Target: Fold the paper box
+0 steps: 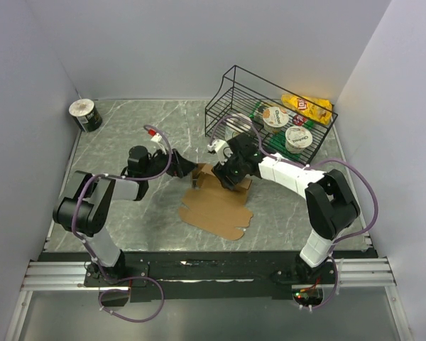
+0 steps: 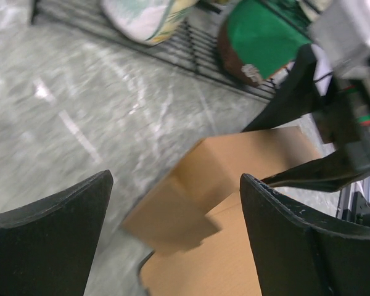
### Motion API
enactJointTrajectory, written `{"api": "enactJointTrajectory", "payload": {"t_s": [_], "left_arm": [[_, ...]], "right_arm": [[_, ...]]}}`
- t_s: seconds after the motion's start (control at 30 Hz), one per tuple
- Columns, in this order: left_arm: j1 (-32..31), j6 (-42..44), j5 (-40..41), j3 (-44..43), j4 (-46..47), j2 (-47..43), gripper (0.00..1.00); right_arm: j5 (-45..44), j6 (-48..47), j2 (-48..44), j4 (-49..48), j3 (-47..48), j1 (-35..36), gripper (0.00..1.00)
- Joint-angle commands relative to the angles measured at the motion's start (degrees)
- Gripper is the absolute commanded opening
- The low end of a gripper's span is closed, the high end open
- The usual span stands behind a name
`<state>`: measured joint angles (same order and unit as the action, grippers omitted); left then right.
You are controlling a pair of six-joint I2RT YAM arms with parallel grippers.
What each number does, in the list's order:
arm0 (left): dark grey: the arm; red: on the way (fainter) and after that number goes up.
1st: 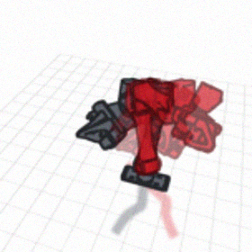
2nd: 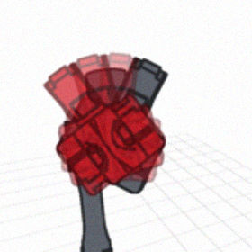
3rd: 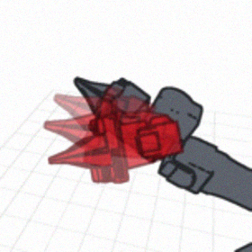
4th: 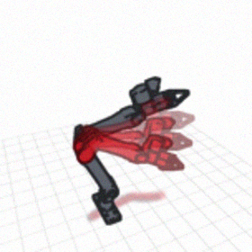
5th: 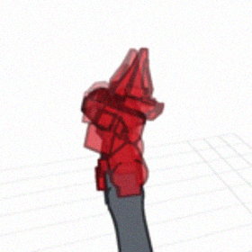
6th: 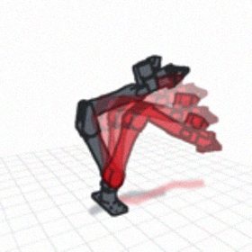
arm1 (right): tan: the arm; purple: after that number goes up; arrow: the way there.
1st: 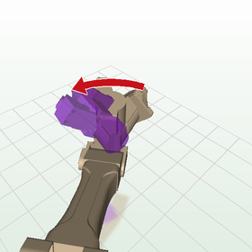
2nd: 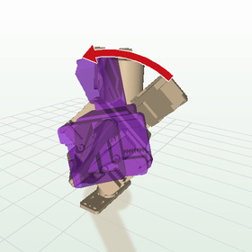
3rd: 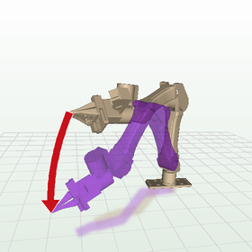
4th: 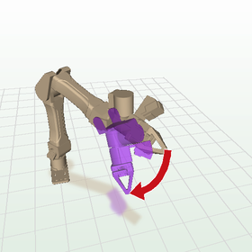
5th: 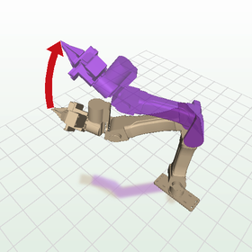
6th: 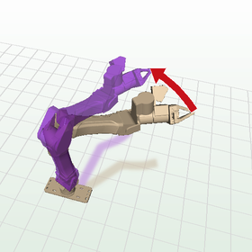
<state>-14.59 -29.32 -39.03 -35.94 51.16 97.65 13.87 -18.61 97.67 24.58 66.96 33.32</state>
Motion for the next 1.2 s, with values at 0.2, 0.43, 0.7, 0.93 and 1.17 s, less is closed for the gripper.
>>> {"api": "enactJointTrajectory", "payload": {"t_s": [0.2,0.43,0.7,0.93,1.17], "left_arm": [[-4.7,7.9,7.1,-6.3,-9.3,-1.1,0.92],[3.5,3.5,7.5,-2.5,-4.0,-2.1,0.90],[3.3,4.4,11.1,-11.7,-11.9,8.6,0.87],[1.1,8.3,3.6,-14.0,-12.7,12.6,0.85],[0.0,3.2,-3.9,-4.1,1.3,9.6,0.79]], "right_arm": [[-3.5,0.3,-0.5,-3.8,-1.6,1.2,0.69],[-3.6,0.2,-0.9,-4.9,-2.6,1.1,0.66],[-1.7,0.4,-1.3,-6.2,-3.2,1.2,0.66],[-3.6,0.9,0.0,-6.0,-2.0,1.2,0.66],[-4.5,1.6,1.0,-6.2,-1.5,1.0,0.64]]}}
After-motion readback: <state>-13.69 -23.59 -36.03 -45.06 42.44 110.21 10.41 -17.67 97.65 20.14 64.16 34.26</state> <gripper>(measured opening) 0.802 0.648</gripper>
